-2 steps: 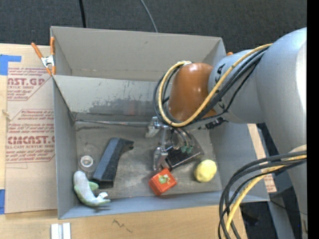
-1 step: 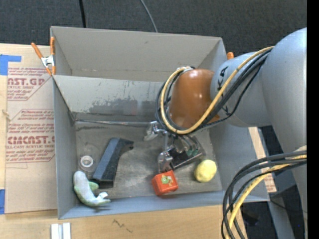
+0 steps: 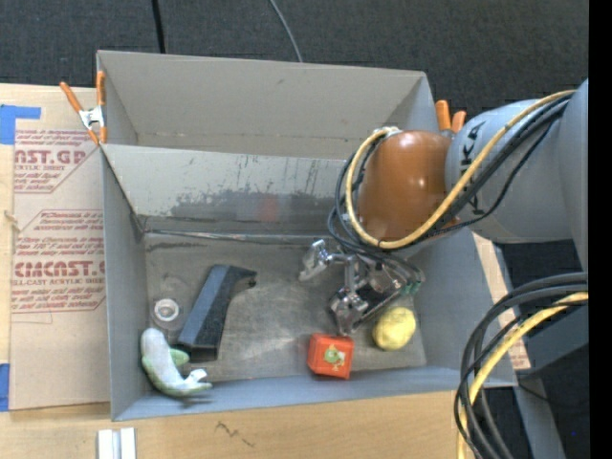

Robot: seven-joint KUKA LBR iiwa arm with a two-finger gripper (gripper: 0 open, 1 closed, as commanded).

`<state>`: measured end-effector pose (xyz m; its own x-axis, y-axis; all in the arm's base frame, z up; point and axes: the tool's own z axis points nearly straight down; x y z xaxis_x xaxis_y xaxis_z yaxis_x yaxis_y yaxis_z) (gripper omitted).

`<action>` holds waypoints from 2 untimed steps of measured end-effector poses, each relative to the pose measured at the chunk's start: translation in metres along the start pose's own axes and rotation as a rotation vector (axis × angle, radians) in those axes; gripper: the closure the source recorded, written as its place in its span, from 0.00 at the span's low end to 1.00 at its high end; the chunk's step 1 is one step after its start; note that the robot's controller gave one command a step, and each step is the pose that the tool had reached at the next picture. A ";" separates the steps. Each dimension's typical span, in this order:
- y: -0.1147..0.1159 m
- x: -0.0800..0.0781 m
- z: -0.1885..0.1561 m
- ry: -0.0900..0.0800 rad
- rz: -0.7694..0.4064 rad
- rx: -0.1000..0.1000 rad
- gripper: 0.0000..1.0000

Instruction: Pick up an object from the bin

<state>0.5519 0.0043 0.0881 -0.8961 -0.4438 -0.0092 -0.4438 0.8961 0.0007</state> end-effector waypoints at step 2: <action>-0.067 0.070 -0.009 0.008 -0.105 -0.004 0.00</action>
Offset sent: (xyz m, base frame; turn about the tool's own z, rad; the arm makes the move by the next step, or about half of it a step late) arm -0.0338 -0.0809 0.0045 -0.2174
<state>0.5193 -0.0865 0.0963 -0.8447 -0.5353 -0.0018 -0.5353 0.8447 0.0037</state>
